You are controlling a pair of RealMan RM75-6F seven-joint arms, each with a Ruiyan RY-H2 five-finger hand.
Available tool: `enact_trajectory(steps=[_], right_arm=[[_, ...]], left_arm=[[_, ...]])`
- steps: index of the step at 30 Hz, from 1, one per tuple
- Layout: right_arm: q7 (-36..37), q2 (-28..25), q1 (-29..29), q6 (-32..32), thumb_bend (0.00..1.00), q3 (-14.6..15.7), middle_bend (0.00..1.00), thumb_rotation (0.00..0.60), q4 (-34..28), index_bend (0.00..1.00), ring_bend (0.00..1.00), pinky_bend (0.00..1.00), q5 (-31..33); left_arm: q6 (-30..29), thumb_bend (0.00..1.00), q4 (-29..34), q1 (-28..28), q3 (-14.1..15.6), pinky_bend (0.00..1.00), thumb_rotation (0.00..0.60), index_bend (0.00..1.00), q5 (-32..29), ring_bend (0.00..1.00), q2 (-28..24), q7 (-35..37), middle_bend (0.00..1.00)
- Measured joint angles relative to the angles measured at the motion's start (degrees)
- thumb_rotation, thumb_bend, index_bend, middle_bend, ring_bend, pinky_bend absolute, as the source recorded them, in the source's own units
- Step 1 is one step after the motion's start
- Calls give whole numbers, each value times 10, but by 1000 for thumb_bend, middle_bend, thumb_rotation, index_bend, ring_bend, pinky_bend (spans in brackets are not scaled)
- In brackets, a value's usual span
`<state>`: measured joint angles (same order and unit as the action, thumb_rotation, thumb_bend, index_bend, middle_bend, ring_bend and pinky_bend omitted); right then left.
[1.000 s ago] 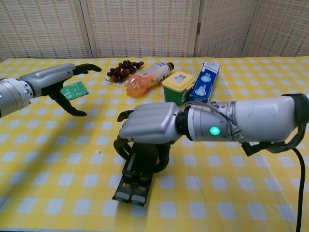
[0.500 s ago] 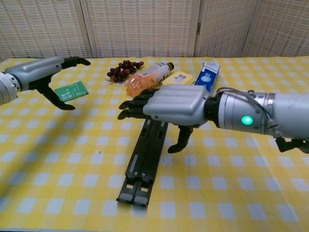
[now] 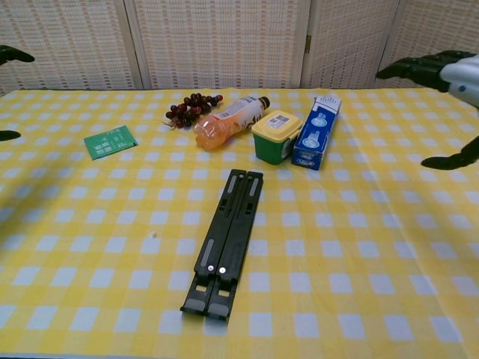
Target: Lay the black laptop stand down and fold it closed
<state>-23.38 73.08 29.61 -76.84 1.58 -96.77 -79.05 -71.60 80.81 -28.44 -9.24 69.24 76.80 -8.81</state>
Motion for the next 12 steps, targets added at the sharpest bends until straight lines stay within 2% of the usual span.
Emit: enact_trajectory(steps=[4,12], right_arm=[[30,-37,-55,-42,235,10,1,600,-23,0,2,0,21],[122,-75,-153,-119,236,29,0,600,-33,0,0,0,20]], left_arm=[[-49,246,9,46,18,0,600,92,21,0,-22,14,8],[-138,246,60,129,56,0,600,93,54,0,-58,17,8]])
